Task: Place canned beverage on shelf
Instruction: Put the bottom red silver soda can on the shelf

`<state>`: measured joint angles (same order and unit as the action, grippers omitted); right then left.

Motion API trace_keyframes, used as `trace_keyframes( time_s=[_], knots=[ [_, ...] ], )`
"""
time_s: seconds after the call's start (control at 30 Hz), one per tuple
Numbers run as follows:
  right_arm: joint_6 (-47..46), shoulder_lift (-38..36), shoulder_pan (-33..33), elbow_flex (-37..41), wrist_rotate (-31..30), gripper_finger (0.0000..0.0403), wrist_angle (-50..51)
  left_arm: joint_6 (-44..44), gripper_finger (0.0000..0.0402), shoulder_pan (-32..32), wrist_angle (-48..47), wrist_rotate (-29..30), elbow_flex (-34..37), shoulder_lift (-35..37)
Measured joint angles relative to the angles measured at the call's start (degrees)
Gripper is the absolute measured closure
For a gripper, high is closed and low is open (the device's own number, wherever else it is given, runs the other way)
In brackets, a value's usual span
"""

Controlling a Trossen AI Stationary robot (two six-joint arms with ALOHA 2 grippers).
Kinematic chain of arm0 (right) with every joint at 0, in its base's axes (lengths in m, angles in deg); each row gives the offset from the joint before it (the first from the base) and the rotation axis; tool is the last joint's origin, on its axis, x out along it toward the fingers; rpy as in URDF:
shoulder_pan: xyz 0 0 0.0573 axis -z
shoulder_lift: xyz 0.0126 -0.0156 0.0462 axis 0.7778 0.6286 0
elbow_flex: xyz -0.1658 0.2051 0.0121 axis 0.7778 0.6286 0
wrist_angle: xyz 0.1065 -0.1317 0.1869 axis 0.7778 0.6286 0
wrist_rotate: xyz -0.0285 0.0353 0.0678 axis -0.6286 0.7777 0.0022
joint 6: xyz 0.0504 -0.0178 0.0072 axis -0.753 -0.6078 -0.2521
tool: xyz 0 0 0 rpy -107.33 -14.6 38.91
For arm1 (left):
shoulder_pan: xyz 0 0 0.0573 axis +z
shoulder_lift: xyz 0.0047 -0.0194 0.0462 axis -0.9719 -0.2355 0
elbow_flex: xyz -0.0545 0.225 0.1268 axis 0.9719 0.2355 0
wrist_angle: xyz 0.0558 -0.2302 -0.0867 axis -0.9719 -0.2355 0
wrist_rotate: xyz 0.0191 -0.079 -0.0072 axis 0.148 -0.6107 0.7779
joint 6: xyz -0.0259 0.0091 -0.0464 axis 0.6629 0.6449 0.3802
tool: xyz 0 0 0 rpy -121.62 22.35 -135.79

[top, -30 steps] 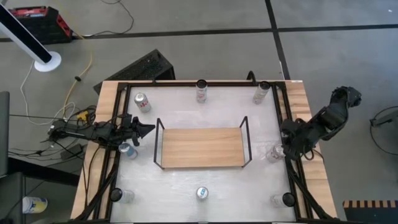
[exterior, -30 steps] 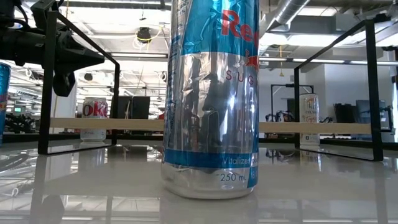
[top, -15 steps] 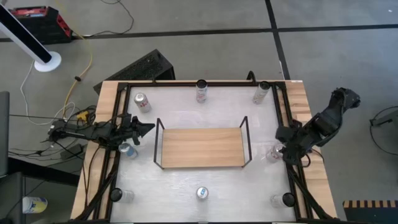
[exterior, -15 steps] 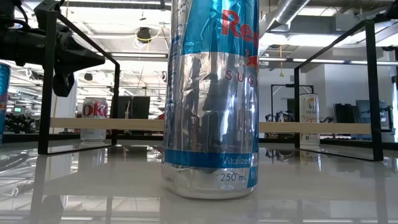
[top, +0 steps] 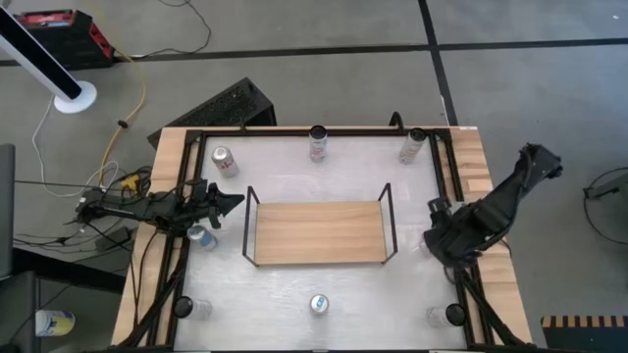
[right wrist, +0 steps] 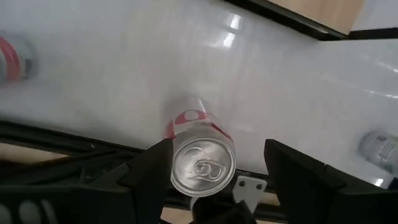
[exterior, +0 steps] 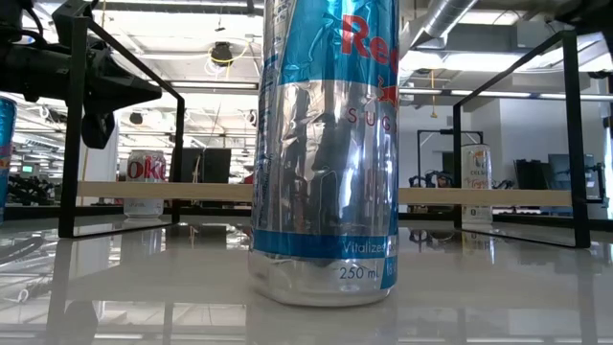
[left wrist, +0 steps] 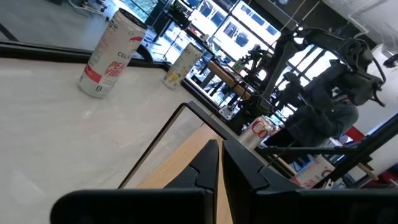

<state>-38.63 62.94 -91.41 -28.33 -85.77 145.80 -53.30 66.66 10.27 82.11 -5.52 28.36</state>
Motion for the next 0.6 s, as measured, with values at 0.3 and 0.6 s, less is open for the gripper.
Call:
trace_keyframes(
  time_s=[0.3, 0.6],
  knots=[
    [-8.44, 5.96, 2.36, 0.03, 7.58, 0.0125, 0.06, -0.43, 0.0397, 0.0, 0.01, -0.02, 0.01, 0.0],
    [-23.45, -0.6, 4.92, 0.04, 8.72, 0.0125, 0.0, -0.51, 0.0397, 0.0, 0.0, -0.17, 0.01, 0.0]
  ],
)
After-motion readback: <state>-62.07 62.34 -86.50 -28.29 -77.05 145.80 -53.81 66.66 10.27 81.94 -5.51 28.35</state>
